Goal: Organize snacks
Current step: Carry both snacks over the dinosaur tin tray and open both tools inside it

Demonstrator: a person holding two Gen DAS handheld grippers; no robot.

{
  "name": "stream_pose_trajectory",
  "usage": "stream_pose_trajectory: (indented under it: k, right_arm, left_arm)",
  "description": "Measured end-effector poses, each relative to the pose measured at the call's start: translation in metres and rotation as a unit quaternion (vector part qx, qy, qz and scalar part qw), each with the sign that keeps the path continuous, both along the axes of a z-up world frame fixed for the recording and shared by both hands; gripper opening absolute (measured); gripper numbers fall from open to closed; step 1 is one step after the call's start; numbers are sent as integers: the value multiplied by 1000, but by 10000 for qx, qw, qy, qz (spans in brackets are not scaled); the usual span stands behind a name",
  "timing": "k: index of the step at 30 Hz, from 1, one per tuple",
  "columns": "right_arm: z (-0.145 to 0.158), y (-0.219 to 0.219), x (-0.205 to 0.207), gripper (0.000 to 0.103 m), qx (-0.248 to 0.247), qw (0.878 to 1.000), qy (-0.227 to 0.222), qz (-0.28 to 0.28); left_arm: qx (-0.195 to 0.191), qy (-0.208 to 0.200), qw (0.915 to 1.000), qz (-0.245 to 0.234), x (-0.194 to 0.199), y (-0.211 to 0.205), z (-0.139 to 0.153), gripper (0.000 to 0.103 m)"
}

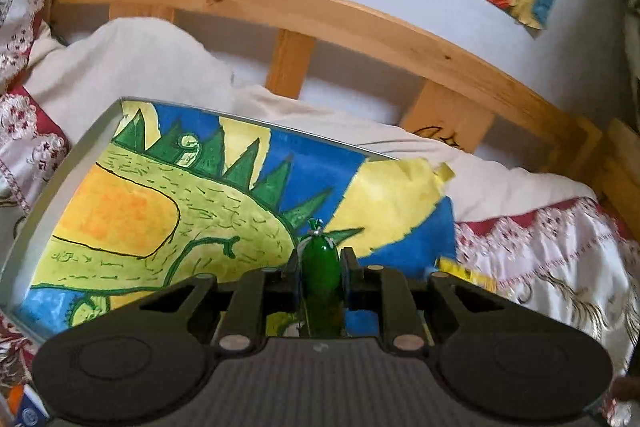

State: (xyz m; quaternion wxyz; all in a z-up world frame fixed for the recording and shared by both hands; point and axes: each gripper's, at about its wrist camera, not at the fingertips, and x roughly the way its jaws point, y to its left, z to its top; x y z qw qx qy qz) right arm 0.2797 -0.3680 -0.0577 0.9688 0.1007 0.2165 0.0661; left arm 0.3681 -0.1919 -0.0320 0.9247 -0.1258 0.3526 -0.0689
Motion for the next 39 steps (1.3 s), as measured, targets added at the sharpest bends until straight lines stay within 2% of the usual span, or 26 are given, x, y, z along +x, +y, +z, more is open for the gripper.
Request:
stream_pose_trajectory:
  k: [11,12,14,19,24,26,28,31,36,39]
  right_arm:
    - [-19,16,7,54,-383,9986,366,84]
    - [-20,17,7,55,-414,9984,362,93]
    - [-20,19,7,63,-442,9984,330,154]
    - [-14,24,1,73,-684,9975,97,149]
    - [-2,23,-6,83,-716,9973,-132,71]
    - [4,24,-10,90,-756,9968,-234,78]
    - [11,23,-15,95,-814,9961,-336,88]
    - [24,21,-25,97,-766,9960,-450,30]
    - [47,21,-49,102,-578,9961,-670,4]
    - [59,23,-69,102,-625,9945,-835,37]
  left_arm:
    - [198,134,9996,170,21,-5,-18,24]
    - [187,144,9995,190,21,-5,-18,27]
    - [164,109,9996,203,19,-3,-18,43]
    - [171,-76,9997,159,11,-3,-9,60]
    - [112,-330,9992,206,-4,4,6,79]
    - [125,-396,9988,255,-12,8,12,87]
    - [170,-486,9982,322,-22,14,21,90]
    - [214,-624,9967,467,-39,28,38,97]
    - [309,-814,9939,669,-75,55,70,100]
    - [342,-850,9926,796,-101,71,85,102]
